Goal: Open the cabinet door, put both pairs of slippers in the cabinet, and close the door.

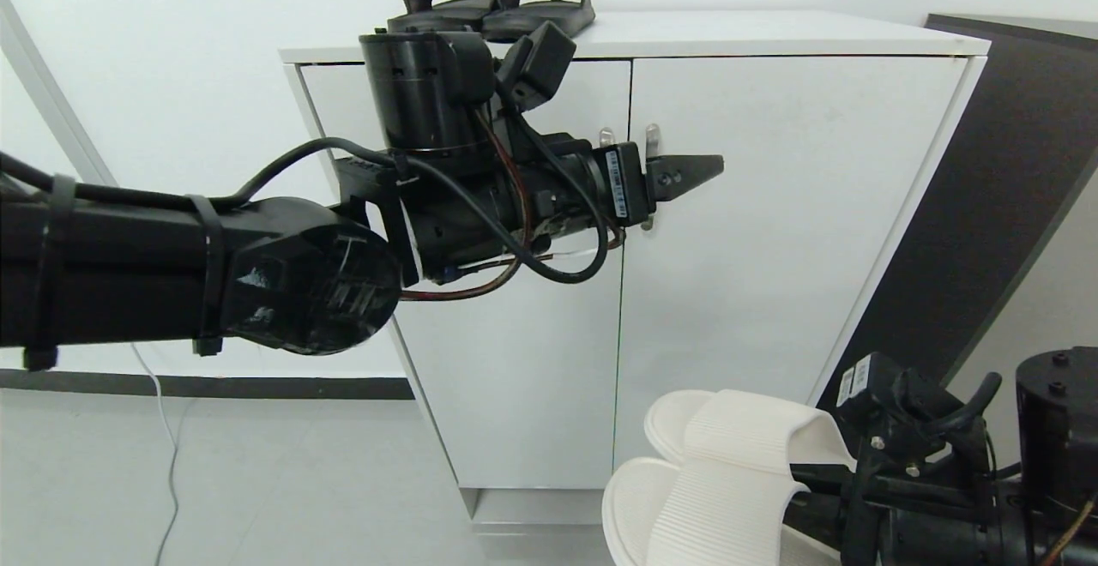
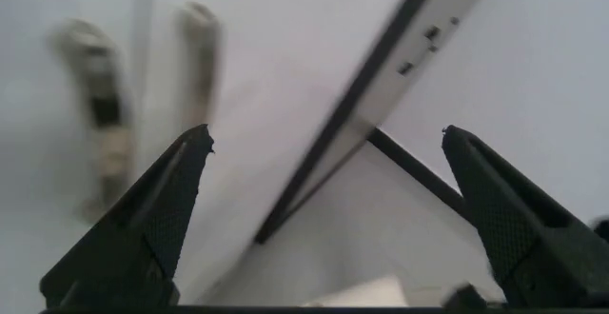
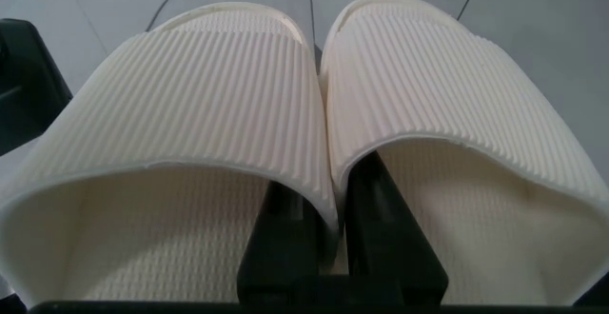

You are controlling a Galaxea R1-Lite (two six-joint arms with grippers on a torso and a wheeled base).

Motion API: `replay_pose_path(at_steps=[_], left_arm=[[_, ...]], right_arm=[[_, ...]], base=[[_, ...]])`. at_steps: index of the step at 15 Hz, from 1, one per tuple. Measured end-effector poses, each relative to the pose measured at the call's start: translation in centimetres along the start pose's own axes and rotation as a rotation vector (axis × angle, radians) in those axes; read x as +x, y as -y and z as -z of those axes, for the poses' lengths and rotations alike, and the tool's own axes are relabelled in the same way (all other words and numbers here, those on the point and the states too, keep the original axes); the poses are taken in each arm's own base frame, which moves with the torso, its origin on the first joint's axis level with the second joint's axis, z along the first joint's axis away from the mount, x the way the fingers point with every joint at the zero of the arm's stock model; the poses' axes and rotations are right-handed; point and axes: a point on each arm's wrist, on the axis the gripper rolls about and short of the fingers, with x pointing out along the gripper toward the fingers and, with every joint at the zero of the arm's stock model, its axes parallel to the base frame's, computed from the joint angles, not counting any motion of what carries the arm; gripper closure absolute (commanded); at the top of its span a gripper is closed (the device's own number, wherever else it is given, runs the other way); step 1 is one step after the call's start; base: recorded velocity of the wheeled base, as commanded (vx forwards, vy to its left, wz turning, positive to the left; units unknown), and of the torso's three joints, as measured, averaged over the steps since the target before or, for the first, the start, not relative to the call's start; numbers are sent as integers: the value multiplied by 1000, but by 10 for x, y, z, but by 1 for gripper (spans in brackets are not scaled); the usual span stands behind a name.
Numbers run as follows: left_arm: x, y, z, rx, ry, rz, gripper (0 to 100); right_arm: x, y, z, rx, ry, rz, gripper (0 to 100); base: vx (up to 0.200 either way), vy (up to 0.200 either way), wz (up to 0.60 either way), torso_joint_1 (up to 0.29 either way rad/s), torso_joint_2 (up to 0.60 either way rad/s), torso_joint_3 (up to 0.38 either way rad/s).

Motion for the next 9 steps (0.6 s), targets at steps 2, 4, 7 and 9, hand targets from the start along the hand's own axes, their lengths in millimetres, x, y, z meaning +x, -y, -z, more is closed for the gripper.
replay_pose_path(at_steps=[2,4,7,9], left_arm=[[5,-5,1,25,8,-40,0],[11,-10,3,26,10,-57,0],[19,-17,7,25,7,-66,0],[24,-19,10,23,3,-66,100]], right_arm=[[0,0,0,0,0,0,100],[0,0,0,0,0,0,100],[0,0,0,0,0,0,100],[0,0,1,1,-2,0,100]], base=[[0,0,0,0,0,0],[0,0,0,0,0,0],[0,0,0,0,0,0],[0,0,0,0,0,0]])
